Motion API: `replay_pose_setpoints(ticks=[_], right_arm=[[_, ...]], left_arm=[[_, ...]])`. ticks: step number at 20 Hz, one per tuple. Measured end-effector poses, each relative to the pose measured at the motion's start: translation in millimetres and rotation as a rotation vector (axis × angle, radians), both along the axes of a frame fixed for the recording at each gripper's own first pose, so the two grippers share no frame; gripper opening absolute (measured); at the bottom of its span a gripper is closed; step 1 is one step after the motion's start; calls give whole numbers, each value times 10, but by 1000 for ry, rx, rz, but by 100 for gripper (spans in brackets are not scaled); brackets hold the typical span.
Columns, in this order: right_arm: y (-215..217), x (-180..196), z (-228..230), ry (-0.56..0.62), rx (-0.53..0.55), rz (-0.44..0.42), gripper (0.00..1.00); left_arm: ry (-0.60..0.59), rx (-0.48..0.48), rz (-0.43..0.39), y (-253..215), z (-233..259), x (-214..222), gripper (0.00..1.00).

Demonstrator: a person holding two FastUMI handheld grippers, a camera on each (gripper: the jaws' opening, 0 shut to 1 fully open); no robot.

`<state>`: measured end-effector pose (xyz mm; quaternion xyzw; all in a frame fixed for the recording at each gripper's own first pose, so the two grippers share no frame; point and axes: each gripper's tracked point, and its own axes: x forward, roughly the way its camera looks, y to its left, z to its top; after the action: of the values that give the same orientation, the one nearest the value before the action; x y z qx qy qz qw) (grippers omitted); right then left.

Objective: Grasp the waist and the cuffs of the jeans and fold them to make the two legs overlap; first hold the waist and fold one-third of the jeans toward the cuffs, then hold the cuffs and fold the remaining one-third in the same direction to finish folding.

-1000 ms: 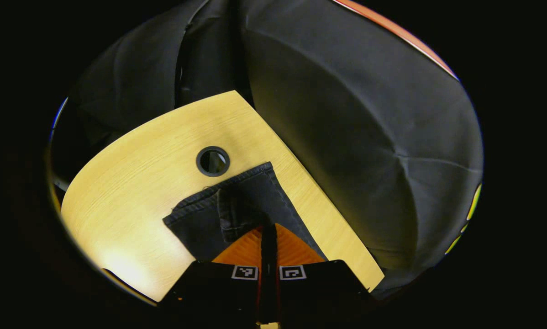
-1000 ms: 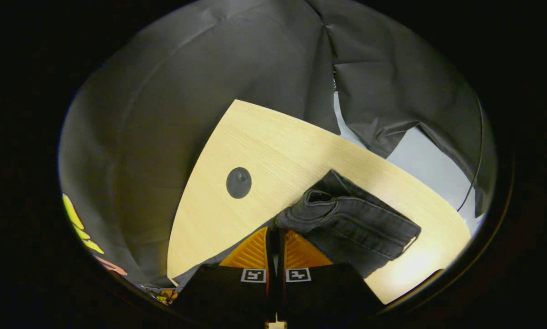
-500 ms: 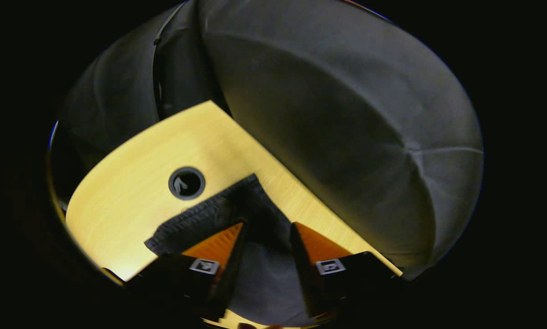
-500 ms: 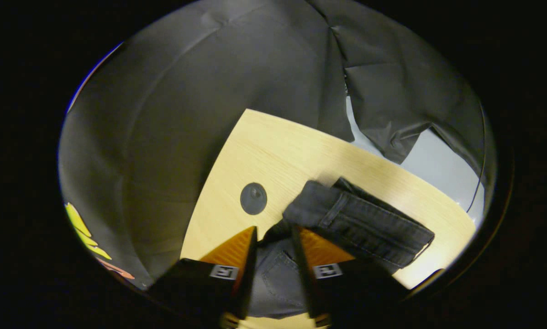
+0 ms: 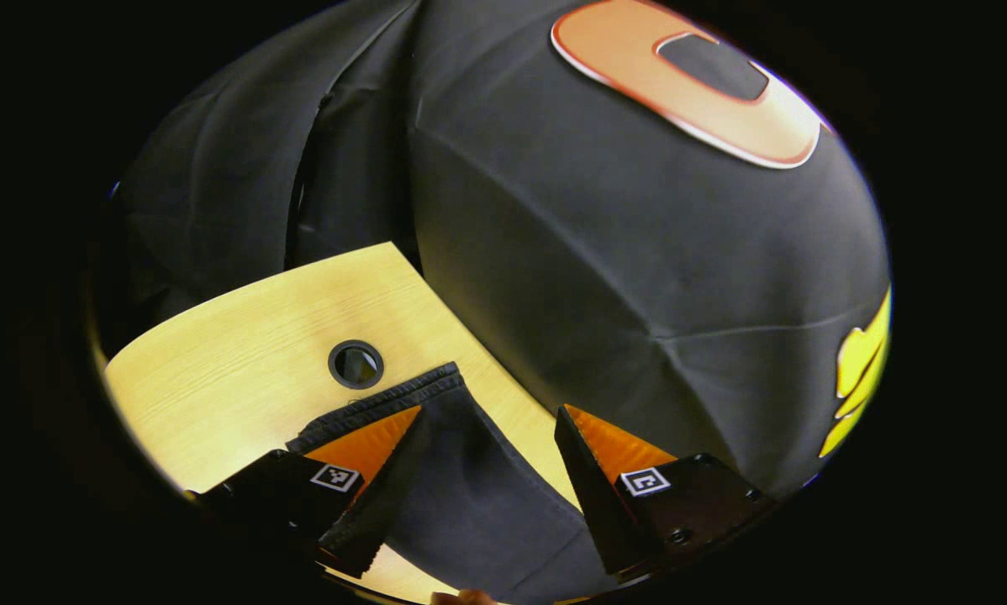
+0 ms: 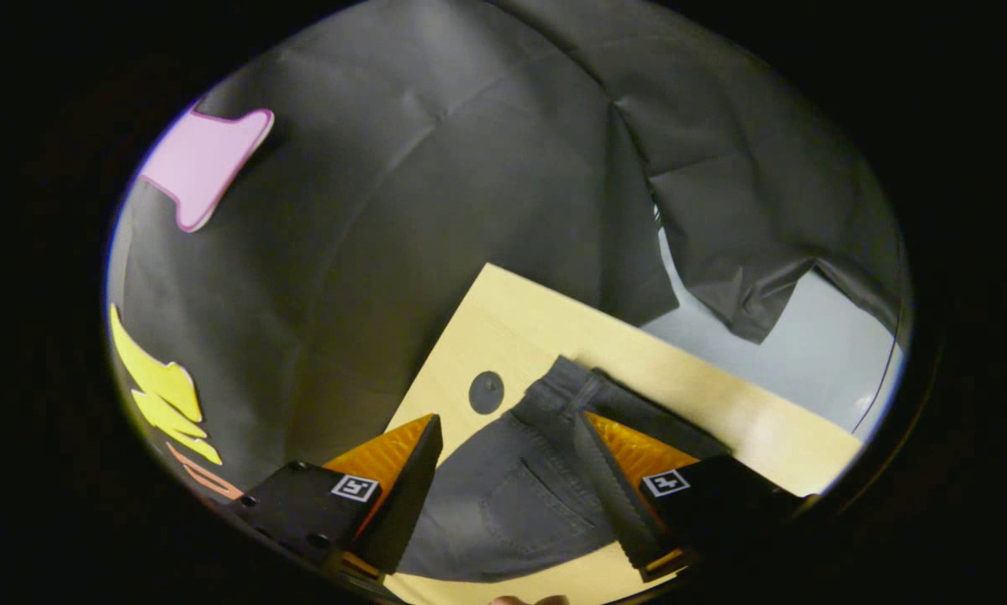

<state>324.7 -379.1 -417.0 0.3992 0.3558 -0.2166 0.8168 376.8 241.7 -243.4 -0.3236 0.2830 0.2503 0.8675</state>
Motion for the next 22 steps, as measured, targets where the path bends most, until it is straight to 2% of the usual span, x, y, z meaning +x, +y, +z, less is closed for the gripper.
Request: replay_pose_setpoints(ticks=[3,6,8,10,11,12,13,14,15,16,19,22], right_arm=[[-309,-643,-2,48,-75,-33,98],[-375,-1064,-290,108,-56,-73,98],[-334,-1079,-440,106,-39,-90,98],[-327,-1083,-610,125,-59,-68,98],[-261,-1039,-551,105,-55,-57,98],[-264,-989,-557,94,-63,-57,92],[-276,-977,-557,79,-62,-51,91],[-280,-928,-544,64,-60,-45,98],[-258,-839,-591,55,-59,-36,92],[-265,-774,-633,52,-72,-34,95],[-304,-677,-733,43,-77,-30,63],[-331,-657,-778,25,-71,-22,44]], left_arm=[[-30,-25,-27,-130,-69,-207,97],[-48,-8,-57,-387,175,-550,97],[-68,-6,-91,-594,310,-680,97],[-83,13,-134,-806,407,-772,97],[-92,21,-159,-906,466,-803,97],[-101,27,-181,-1025,512,-831,97],[-104,27,-200,-1136,558,-855,97],[-103,25,-214,-1227,586,-901,97],[-102,24,-222,-1289,592,-953,97],[-99,28,-228,-1329,603,-1000,97],[-78,43,-231,-1373,586,-1137,97],[-51,43,-230,-1416,510,-1270,97]])
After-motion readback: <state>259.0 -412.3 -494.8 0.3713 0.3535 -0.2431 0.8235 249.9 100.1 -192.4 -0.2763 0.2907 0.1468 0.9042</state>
